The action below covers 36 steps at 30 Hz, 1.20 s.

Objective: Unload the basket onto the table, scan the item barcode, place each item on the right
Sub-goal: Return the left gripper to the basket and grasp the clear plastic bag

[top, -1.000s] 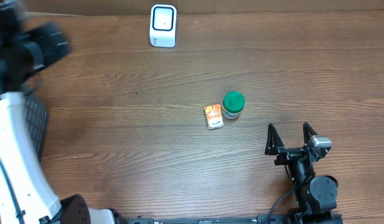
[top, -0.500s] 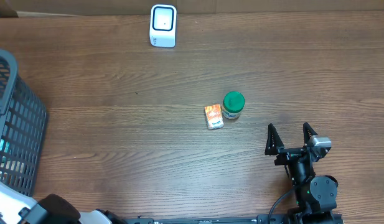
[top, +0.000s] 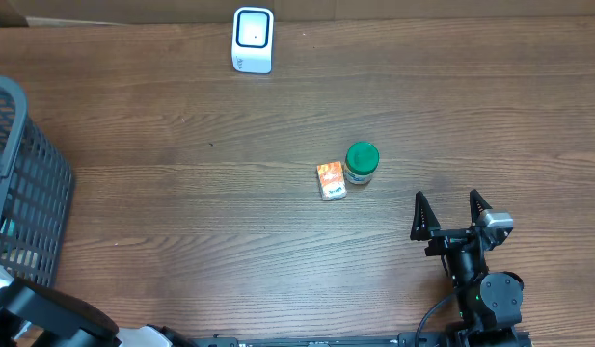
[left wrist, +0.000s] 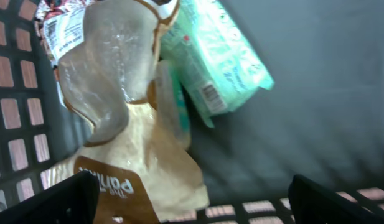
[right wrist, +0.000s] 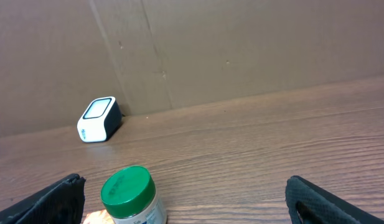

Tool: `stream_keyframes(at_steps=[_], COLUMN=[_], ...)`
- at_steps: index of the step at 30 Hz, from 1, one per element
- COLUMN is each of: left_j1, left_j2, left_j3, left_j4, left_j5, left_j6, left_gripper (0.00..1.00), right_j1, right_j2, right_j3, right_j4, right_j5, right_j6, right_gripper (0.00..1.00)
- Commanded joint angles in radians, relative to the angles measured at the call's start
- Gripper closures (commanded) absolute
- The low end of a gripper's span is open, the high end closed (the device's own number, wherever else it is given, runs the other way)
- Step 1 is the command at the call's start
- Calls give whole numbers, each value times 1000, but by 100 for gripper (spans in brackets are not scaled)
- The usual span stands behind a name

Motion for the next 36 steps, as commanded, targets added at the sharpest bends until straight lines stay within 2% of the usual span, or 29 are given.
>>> stream_keyframes(at_steps=[1, 6, 11, 13, 14, 15, 16, 17, 18, 21, 26, 36], left_j1=[6, 6, 6, 6, 6, 6, 6, 6, 6, 6, 6, 5], left_j2=[43, 116, 189, 206, 209, 209, 208, 206, 205, 205, 204, 203], left_j3=[-26, -27, -27, -27, -27, -26, -26, -26, -24, -23, 35, 397], left_j4=[6, 8, 24, 27, 31, 36, 43, 48, 50, 47, 13, -209], left_j5=[-73, -178, -179, -179, -179, -179, -179, -179, -179, -175, -14, 142], left_j6=[18, 19, 19, 19, 19, 18, 18, 18, 18, 17, 23, 23], left_gripper=[2, 2, 6, 17, 28, 48, 58, 64, 66, 66, 61, 53], right_j1=[5, 5, 5, 5, 5, 5, 5, 5, 5, 5, 5, 5], right_j2=[-3, -3, -3, -3, -3, -3, -3, -3, -3, -3, -3, -3], right_j3=[-10, -10, -10, -10, -10, -10, -10, -10, -10, -10, -10, -10], right_j4=[3, 3, 3, 3, 3, 3, 3, 3, 3, 3, 3, 3], right_j5=[7, 7, 7, 7, 7, 7, 7, 7, 7, 7, 7, 7], right_j6=[-4, -4, -4, -3, -4, -4, -4, -4, -3, -3, -3, -4], right_gripper=[0, 0, 0, 0, 0, 0, 0, 0, 0, 0, 0, 0])
